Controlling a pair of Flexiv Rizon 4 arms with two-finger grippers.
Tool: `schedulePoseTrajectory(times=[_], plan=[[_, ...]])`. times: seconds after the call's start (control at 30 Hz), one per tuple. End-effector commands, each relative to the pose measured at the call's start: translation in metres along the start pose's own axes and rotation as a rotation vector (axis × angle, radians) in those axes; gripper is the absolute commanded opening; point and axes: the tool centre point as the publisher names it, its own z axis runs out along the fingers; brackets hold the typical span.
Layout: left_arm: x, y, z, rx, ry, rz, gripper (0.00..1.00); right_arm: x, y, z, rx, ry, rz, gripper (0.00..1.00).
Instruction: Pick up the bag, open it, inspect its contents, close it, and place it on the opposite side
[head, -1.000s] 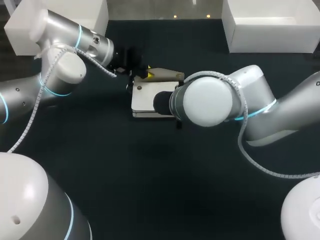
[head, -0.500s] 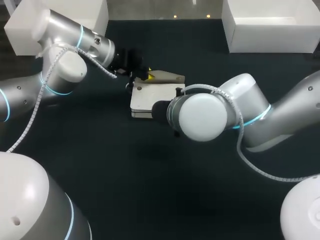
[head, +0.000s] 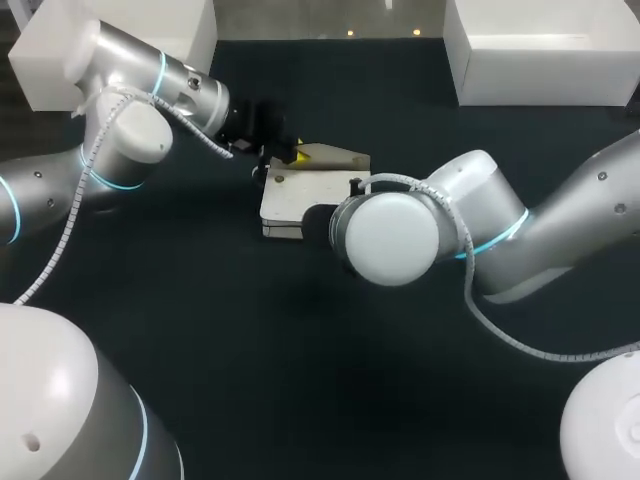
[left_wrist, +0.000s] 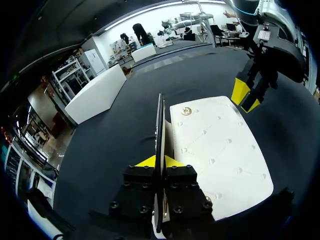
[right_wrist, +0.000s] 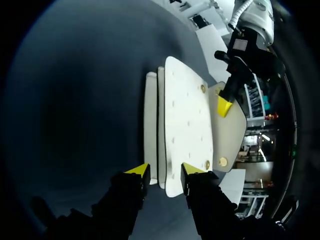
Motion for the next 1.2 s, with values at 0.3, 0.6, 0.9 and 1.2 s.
schedulePoseTrajectory(times=[0.3, 0.6, 0.9, 1.2], plan=[[0.005, 0.001, 0.0, 0.015, 0.006, 0.003, 0.0, -0.007, 0.005, 0.007, -0.006, -0.026, 0.02, 0.33], [0.006, 0.003, 0.0, 0.021, 0.017, -0.003, 0.0, 0.0, 0.001, 0.01, 0.005, -0.023, 0.03, 0.35], [0.008, 0.002, 0.002, 0.023, 0.031, 0.001, 0.0, -0.004, 0.001, 0.017, 0.016, -0.033, 0.044, 0.32], [0.009, 0.001, 0.003, 0.021, 0.041, 0.01, 0.0, -0.008, 0.003, 0.019, 0.012, -0.045, 0.054, 0.2]])
